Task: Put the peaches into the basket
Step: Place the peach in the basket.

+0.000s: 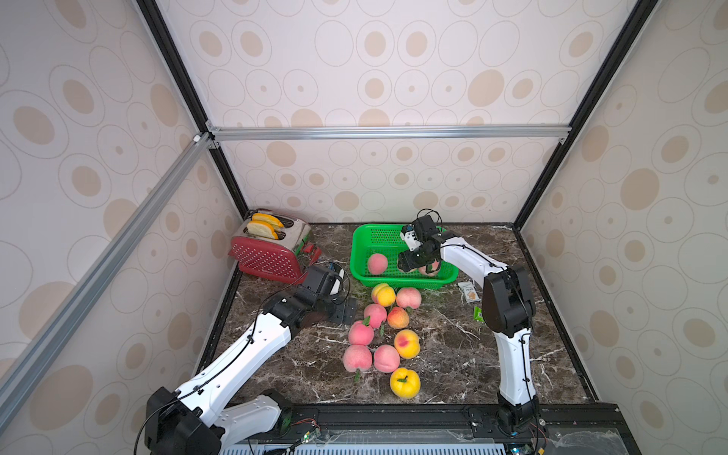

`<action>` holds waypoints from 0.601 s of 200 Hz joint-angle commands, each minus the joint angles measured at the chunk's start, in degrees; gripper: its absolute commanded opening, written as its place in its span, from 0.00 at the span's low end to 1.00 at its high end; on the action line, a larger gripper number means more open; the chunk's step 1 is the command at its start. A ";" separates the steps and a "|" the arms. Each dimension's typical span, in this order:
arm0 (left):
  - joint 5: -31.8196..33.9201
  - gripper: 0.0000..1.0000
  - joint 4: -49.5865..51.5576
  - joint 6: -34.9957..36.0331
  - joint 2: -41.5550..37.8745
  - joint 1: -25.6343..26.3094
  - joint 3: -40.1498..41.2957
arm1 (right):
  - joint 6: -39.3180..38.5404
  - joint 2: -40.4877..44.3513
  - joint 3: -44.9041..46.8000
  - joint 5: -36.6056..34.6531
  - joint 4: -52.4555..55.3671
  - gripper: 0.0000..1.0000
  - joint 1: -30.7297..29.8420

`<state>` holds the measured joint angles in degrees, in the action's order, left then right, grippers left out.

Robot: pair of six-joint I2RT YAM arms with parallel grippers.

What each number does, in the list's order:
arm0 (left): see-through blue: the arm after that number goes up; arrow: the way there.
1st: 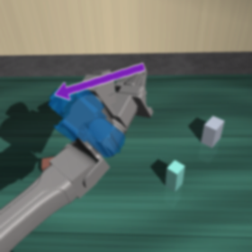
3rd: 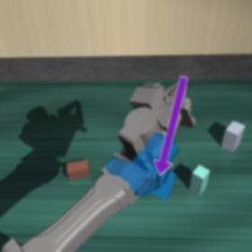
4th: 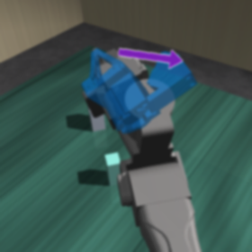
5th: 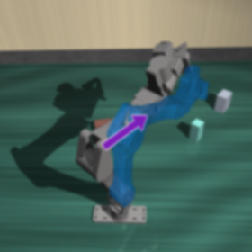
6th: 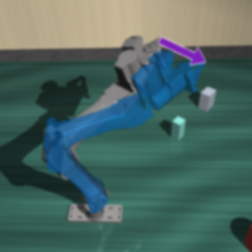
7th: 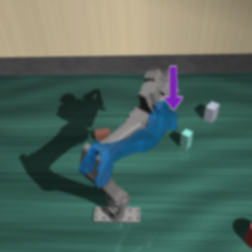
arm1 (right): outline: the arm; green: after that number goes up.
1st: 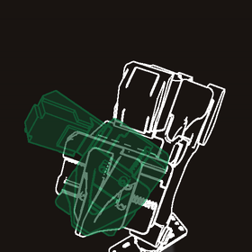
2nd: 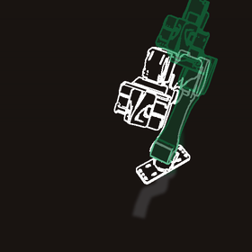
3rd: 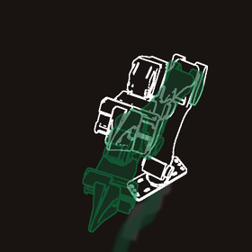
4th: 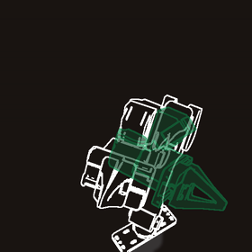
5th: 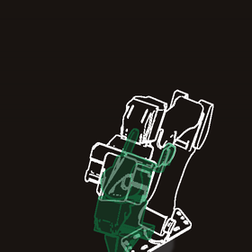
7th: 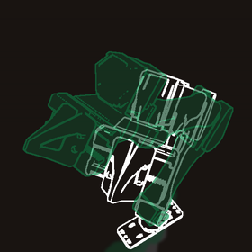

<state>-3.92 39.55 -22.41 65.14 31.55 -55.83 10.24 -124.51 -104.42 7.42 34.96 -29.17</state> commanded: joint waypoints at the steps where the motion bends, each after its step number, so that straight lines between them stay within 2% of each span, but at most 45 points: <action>1: 0.30 0.99 -0.49 -1.14 0.18 0.18 0.72 | -0.18 -0.04 -1.05 -0.07 1.31 0.72 0.18; 102: 0.41 0.99 -0.34 -1.49 0.95 0.19 1.96 | -0.59 2.48 -0.44 -0.92 1.61 0.87 0.23; 120: -0.19 0.99 -0.46 -1.84 1.02 0.18 2.20 | -0.87 3.24 -0.27 -0.68 1.59 0.88 0.24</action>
<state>-3.84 39.44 -23.24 66.22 31.55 -53.87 10.07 -124.27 -104.42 7.16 35.44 -29.17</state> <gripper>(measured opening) 0.992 0.876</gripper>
